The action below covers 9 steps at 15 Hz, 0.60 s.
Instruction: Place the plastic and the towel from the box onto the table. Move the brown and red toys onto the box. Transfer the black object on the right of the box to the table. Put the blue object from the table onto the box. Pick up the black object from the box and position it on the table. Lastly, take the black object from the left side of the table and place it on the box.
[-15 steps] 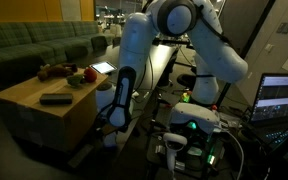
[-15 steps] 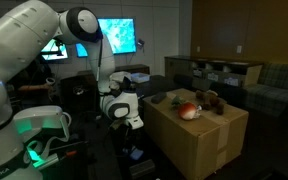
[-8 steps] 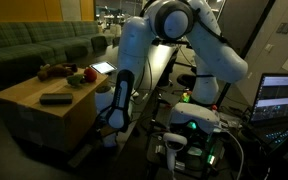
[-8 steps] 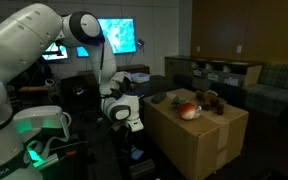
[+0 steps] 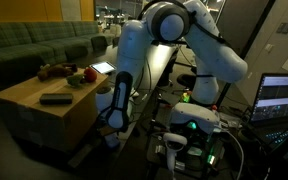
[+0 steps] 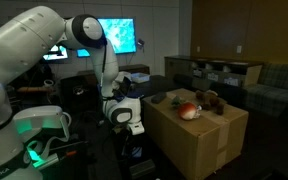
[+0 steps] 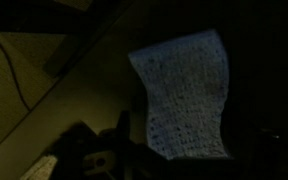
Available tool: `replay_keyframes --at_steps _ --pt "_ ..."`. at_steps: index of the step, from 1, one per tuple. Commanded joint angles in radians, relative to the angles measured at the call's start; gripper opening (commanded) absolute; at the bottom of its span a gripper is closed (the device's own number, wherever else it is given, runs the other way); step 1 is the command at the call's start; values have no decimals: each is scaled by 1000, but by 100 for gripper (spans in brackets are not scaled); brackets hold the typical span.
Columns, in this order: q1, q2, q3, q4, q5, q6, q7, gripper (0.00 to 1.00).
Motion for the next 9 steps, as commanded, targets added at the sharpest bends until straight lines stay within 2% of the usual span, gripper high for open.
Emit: replay_keyframes --at_steps 1,6,7,9 --pt "-3 20 -1 18 -6 2 26 100" --pt "-5 21 2 17 -14 2 17 100" --pt "-8 19 4 15 -17 3 11 96" --pt "-8 16 6 13 -20 3 8 79"
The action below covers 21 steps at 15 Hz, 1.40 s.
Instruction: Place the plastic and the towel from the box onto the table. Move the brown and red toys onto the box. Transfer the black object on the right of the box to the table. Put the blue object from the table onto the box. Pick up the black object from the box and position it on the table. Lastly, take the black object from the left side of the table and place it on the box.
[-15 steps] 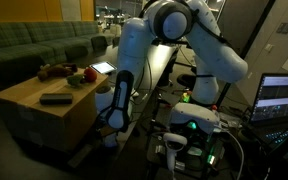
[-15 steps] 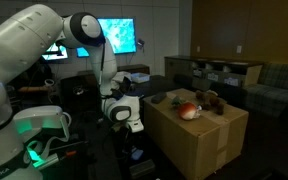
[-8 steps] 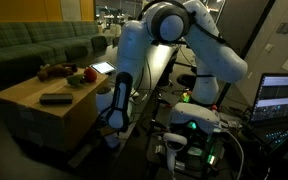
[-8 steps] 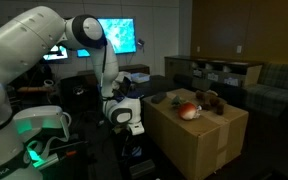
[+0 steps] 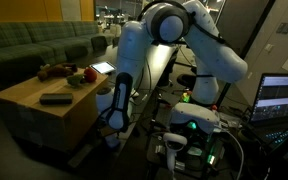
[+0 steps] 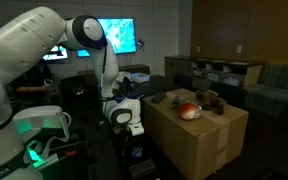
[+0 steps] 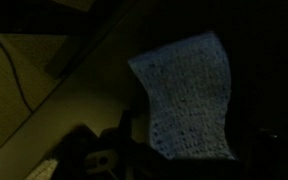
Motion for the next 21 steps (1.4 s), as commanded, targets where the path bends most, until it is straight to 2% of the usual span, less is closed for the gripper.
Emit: replay_keyframes --at_steps 1,4,5,8,14,17,21 --pt "-6 6 5 11 -20 3 -2 67" --pt "-10 -5 9 9 -29 1 -12 42" --pt "-9 -11 5 5 -33 -4 -15 38" --pt "-8 -27 -1 -3 -44 -11 -26 32" --pt "-12 -67 -8 -29 -85 -25 -72 27" --pt "-55 -92 18 -46 -93 -21 -122 24" --pt "-66 -157 10 -95 -104 -23 -188 21"
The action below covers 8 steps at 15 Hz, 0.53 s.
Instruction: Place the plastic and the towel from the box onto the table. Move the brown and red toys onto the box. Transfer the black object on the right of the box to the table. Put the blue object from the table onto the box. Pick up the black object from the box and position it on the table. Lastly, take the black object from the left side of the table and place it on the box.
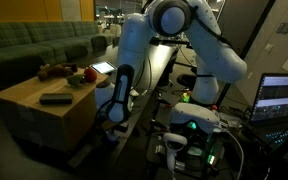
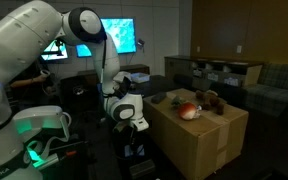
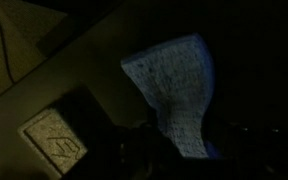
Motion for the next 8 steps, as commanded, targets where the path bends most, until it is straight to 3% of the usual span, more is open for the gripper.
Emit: replay_keyframes --at_steps 1,8 --pt "-25 -111 7 -81 -23 -13 -68 21" --pt "-28 -314 13 -232 -36 -25 -176 21"
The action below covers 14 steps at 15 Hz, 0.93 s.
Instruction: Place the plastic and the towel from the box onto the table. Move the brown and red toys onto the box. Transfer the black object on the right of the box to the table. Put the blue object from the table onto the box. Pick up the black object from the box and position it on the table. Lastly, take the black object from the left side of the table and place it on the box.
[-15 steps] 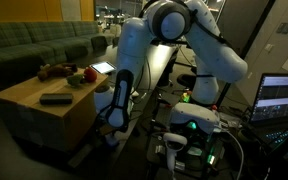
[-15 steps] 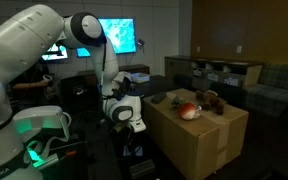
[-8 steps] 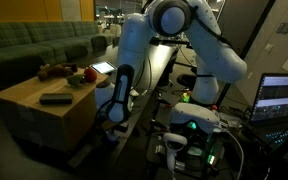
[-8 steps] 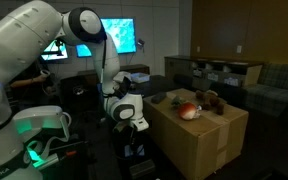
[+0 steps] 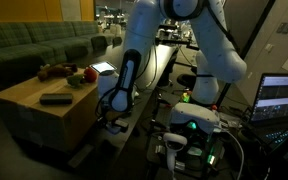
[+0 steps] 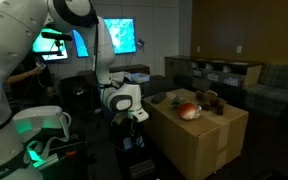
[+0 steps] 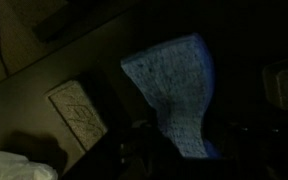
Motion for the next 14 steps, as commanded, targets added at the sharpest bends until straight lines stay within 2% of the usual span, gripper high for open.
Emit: replay_keyframes --at_steps 1,6,9,12,14 --pt "-10 -172 8 -127 -36 -24 -64 21" --pt "32 -383 -60 -223 -163 -89 -69 21" --pt "39 -491 -105 -232 -323 -146 -20 21" --pt "-21 -586 -79 -203 -493 -236 30 21" --pt "-87 -635 -23 -183 -555 -289 25 21"
